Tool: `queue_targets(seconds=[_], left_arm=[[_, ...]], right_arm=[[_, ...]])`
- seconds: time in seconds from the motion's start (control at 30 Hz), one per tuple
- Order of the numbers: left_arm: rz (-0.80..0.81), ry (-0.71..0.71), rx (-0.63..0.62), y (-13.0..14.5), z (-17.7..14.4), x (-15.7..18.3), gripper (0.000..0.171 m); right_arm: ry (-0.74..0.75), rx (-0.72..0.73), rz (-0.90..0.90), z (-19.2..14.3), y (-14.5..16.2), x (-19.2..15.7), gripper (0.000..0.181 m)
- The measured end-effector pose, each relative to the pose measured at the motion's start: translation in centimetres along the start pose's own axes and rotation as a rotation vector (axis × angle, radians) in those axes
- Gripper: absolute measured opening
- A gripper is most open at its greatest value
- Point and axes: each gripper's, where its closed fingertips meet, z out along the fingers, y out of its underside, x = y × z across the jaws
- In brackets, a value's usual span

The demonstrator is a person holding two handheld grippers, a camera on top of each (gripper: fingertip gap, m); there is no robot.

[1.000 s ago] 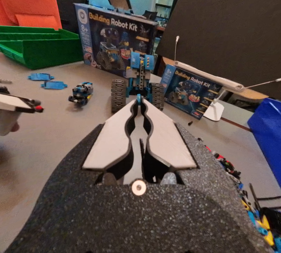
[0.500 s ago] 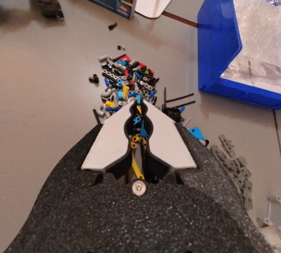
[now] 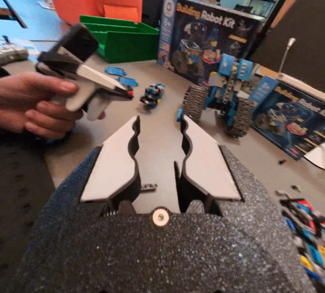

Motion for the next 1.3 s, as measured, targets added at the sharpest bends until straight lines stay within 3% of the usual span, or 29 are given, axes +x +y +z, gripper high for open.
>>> queue_targets(seconds=[0.07,0.17,0.53,0.63,0.73,0.8,0.87,0.9,0.97,1.1,1.17,1.2,1.3], left_arm=[[-0.076,0.039,0.040,-0.5,-0.3,0.0,0.006],[-0.116,0.054,0.060,-0.7,-0.5,-0.1,0.006],[-0.089,0.028,0.040,-0.4,-0.2,-0.2,0.006],[-0.031,-0.024,0.043,-0.6,-0.5,-0.5,0.006],[-0.044,-0.014,0.025,-0.2,-0.3,-0.5,0.006],[-0.041,-0.015,0.010,0.0,-0.1,-0.5,0.006],[-0.037,-0.014,-0.004,0.2,0.1,-0.4,0.006],[-0.038,-0.013,-0.009,0.3,0.1,-0.4,0.006],[-0.040,-0.014,-0.010,0.3,0.1,-0.5,0.006],[-0.046,-0.019,-0.003,0.2,0.0,-0.6,0.006],[-0.048,-0.019,-0.004,0.2,0.0,-0.7,0.006],[-0.048,-0.018,-0.006,0.3,0.1,-0.6,0.006],[-0.045,-0.019,-0.005,0.3,0.1,-0.6,0.006]], right_arm=[[0.025,0.013,-0.055,1.3,-0.8,-2.7,0.045],[0.073,0.022,-0.196,2.1,-1.5,-3.8,0.038],[0.089,-0.023,-0.179,2.2,-0.2,-2.2,0.037],[0.203,-0.137,-0.138,0.3,2.4,3.9,0.038],[0.274,-0.300,0.102,-4.3,7.3,12.1,0.047],[0.261,-0.409,0.269,-7.7,10.4,15.3,0.059],[0.080,-0.523,0.408,-9.5,12.5,13.9,0.052],[0.058,-0.591,0.417,-10.3,13.6,13.7,0.059],[0.082,-0.664,0.388,-11.5,14.7,14.0,0.047],[0.060,-0.854,0.330,-13.5,16.8,13.4,0.065],[0.013,-0.898,0.331,-14.2,17.2,12.5,0.060],[-0.028,-0.921,0.339,-14.5,17.5,11.7,0.067],[-0.007,-0.930,0.293,-14.6,17.8,12.1,0.069]])
